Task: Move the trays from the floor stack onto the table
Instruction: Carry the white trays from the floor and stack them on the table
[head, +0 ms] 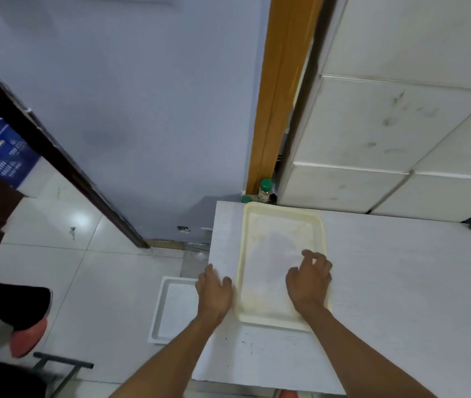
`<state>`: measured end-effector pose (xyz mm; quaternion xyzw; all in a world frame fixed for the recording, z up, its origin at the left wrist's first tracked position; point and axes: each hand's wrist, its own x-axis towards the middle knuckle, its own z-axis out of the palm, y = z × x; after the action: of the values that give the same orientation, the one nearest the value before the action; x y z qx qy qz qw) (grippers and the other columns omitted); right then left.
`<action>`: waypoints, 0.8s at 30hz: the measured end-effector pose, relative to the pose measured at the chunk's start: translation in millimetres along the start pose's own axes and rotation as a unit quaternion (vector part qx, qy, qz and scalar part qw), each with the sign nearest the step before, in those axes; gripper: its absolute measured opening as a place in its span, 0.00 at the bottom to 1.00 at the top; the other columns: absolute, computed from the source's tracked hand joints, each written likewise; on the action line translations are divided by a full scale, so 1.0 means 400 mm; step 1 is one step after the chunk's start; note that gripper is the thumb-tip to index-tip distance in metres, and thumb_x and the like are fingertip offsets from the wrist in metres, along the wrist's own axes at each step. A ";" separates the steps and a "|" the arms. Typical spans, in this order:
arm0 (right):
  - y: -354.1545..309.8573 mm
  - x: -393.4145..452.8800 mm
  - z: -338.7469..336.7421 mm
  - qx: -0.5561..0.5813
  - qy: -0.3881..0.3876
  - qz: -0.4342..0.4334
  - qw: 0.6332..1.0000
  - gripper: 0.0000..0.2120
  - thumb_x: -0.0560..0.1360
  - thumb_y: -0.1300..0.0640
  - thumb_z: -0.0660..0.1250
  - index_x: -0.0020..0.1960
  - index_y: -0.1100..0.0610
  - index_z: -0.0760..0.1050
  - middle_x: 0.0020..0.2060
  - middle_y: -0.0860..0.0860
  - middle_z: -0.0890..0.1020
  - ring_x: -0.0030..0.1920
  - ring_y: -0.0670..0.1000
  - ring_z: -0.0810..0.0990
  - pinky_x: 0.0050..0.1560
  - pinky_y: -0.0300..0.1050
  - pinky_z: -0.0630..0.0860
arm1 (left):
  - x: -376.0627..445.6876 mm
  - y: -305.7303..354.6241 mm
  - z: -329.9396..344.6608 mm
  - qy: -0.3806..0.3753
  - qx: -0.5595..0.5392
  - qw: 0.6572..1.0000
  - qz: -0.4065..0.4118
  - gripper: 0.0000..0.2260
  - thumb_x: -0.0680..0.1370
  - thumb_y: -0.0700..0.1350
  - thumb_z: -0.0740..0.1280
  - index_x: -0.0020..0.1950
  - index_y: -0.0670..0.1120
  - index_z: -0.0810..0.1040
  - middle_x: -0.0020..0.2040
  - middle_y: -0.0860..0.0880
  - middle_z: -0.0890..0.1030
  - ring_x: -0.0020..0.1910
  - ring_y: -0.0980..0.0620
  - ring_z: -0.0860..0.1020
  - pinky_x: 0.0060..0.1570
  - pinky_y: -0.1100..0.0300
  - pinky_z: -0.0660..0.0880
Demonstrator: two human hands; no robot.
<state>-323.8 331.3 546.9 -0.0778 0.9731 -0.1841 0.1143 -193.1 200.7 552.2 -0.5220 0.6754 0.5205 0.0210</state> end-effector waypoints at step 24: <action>-0.366 -0.278 1.079 0.007 -0.450 0.087 0.889 0.15 0.73 0.60 0.58 0.56 0.63 0.75 0.53 0.57 0.80 0.50 0.56 0.77 0.48 0.43 0.73 | 0.532 -0.957 -0.397 -0.032 0.187 0.969 -0.162 0.13 0.79 0.43 0.58 0.62 0.41 0.74 0.58 0.42 0.79 0.54 0.45 0.77 0.51 0.57 0.72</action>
<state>-92.4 71.1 232.5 -0.0664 0.8189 -0.1249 0.5562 70.5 -26.8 242.3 -0.5943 0.6662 0.3912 0.2233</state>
